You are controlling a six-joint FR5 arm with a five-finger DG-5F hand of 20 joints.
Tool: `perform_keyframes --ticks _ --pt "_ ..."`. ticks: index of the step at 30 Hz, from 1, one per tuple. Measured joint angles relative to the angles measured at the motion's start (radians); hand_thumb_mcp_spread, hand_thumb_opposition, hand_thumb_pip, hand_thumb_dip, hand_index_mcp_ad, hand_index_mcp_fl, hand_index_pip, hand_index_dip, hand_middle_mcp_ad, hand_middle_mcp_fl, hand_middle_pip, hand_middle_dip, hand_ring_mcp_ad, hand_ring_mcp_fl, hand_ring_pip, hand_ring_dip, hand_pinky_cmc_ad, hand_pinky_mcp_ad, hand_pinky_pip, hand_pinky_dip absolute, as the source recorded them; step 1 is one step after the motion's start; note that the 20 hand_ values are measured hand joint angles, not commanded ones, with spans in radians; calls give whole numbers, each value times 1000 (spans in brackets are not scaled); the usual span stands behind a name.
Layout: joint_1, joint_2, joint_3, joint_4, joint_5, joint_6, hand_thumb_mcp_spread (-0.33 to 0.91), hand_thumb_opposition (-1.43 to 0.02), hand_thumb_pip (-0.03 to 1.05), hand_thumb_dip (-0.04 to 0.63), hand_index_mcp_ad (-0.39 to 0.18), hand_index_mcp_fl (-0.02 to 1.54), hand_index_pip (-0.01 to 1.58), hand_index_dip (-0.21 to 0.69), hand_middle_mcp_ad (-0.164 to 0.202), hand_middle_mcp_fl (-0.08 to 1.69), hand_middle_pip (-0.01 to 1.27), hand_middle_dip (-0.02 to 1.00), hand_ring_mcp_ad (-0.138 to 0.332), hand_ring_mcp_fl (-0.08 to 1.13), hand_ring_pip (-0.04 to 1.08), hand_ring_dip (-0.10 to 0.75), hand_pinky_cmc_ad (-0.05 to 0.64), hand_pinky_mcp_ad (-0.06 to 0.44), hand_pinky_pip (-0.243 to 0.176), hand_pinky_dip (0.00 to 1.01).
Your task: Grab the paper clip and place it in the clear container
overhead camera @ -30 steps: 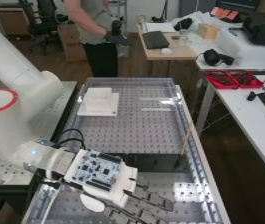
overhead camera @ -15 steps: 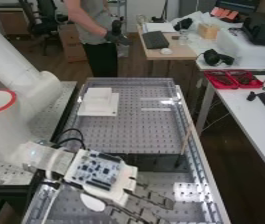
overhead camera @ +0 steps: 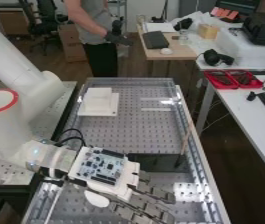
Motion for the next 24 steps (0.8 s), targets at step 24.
perform_keyframes --ticks 24 --pt "-12 2 -4 -5 -34 -50 565 -887 454 251 -134 422 1124 124 -28 239 124 155 113 63 96 3 307 101 -26 152"
